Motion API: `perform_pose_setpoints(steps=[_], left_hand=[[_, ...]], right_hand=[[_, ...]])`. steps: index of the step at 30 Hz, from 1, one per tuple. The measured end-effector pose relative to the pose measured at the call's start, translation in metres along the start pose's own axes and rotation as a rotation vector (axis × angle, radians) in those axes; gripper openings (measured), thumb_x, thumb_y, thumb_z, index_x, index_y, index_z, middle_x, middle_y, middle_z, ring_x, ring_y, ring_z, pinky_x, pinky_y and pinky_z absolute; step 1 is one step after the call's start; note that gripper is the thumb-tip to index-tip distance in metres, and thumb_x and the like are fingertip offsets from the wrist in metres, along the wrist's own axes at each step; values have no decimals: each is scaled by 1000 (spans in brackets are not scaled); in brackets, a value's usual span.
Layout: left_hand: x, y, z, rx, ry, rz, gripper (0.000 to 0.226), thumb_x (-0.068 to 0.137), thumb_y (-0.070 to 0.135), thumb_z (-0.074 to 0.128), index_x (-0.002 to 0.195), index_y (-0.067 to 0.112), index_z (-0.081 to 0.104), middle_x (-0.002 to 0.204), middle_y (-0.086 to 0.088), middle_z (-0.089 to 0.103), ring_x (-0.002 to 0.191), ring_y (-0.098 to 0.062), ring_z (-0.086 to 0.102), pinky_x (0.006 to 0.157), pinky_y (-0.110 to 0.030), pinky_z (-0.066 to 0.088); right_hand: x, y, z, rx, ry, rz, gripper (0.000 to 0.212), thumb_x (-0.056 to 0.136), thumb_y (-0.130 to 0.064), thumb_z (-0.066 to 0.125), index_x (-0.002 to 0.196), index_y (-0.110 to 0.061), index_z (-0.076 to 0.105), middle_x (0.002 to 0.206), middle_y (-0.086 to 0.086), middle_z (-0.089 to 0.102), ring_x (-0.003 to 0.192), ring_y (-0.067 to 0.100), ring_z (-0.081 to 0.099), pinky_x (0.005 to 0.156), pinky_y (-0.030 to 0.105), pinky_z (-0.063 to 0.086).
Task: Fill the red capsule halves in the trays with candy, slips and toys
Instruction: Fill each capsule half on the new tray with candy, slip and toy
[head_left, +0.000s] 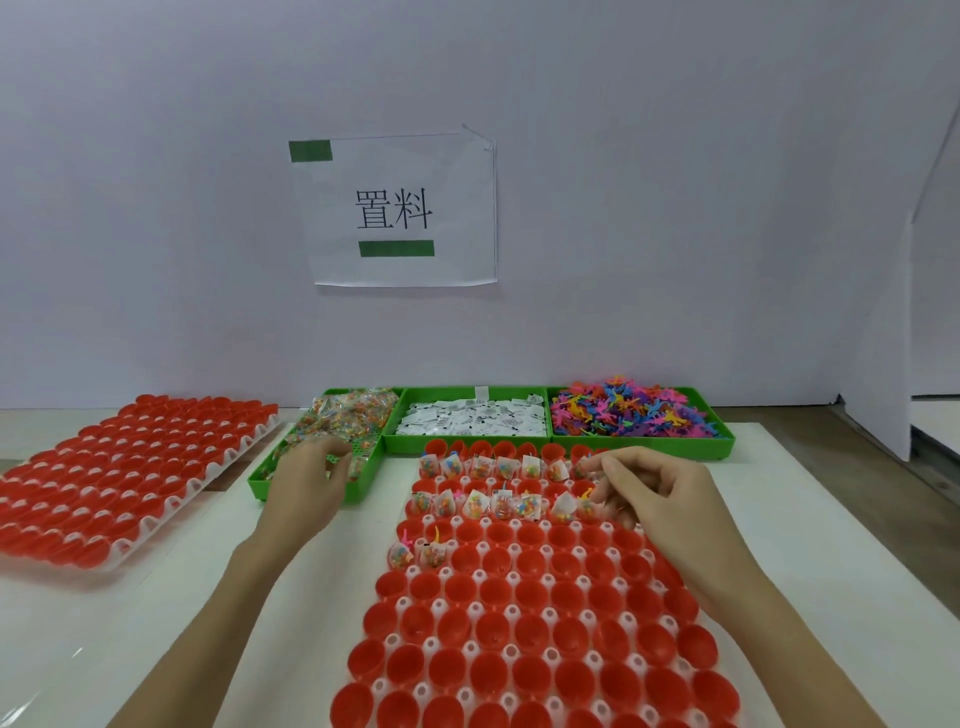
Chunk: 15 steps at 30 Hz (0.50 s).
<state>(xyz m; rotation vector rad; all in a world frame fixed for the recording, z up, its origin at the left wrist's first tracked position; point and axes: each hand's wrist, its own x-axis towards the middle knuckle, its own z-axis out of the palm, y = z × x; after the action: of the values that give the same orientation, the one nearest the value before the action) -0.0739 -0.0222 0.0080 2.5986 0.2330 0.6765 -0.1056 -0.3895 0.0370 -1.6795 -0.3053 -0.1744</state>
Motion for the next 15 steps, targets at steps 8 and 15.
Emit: perform_pose_setpoints(steps=[8, 15], left_hand=[[54, -11, 4, 184, -369, 76, 49, 88, -15, 58, 125, 14, 72, 122, -6, 74, 97, -17, 67, 88, -30, 57], [56, -20, -2, 151, -299, 108, 19, 85, 0, 77, 95, 16, 78, 90, -2, 76, 77, -11, 67, 68, -18, 50]], right_hand=[[-1, 2, -1, -7, 9, 3, 21, 101, -12, 60, 95, -17, 79, 73, 6, 74, 64, 14, 67, 57, 13, 49], [0, 3, -1, -17, 14, -7, 21, 101, -13, 60, 93, -19, 78, 73, 4, 74, 63, 12, 67, 59, 14, 49]])
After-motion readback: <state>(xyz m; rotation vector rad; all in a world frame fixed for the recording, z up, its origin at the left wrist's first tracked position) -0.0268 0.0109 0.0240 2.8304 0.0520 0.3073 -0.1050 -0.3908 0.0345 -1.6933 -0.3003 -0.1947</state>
